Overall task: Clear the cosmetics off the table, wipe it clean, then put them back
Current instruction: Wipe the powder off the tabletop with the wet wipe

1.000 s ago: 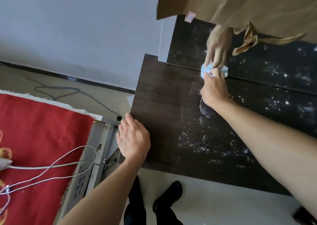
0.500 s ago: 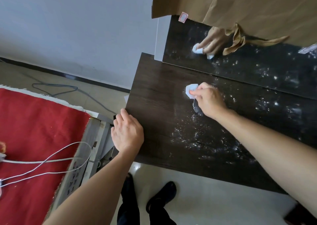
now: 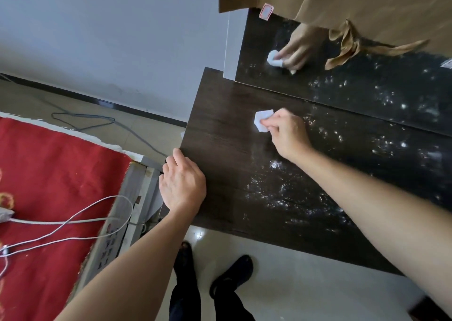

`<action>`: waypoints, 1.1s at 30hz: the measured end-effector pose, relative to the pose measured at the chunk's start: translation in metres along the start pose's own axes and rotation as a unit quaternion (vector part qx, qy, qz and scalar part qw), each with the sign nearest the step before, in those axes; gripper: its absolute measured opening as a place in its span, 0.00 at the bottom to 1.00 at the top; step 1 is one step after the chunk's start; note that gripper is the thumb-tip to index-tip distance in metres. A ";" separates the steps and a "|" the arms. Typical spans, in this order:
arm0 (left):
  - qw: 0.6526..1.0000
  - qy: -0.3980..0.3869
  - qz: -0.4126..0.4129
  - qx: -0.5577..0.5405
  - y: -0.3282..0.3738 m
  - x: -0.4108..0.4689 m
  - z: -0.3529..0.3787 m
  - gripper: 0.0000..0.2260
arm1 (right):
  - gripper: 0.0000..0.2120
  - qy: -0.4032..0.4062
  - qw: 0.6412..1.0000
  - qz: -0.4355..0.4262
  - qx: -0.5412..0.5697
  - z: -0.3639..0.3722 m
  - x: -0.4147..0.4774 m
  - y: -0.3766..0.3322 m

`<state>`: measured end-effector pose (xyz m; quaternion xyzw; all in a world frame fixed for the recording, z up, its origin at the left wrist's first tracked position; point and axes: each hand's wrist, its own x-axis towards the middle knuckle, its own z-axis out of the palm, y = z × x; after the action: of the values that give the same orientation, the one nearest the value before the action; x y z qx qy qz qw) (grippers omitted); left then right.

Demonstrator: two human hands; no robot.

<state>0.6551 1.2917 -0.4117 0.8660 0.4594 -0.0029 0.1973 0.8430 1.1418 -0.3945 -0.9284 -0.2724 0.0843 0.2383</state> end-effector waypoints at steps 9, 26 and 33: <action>1.000 0.005 0.001 -0.001 0.002 -0.001 -0.001 0.12 | 0.11 -0.007 1.000 -0.020 -0.020 -0.018 0.024 -0.008; 1.000 0.007 0.002 -0.004 0.001 0.000 0.001 0.12 | 0.12 -0.024 0.999 0.011 -0.019 -0.025 0.007 0.020; 1.000 0.013 0.005 -0.008 0.000 0.000 0.002 0.12 | 0.08 -0.045 0.997 -0.026 0.052 0.000 -0.102 -0.005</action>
<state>0.6553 1.2911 -0.4137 0.8669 0.4573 0.0134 0.1979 0.7549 1.0903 -0.3894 -0.9025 -0.3021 0.1338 0.2762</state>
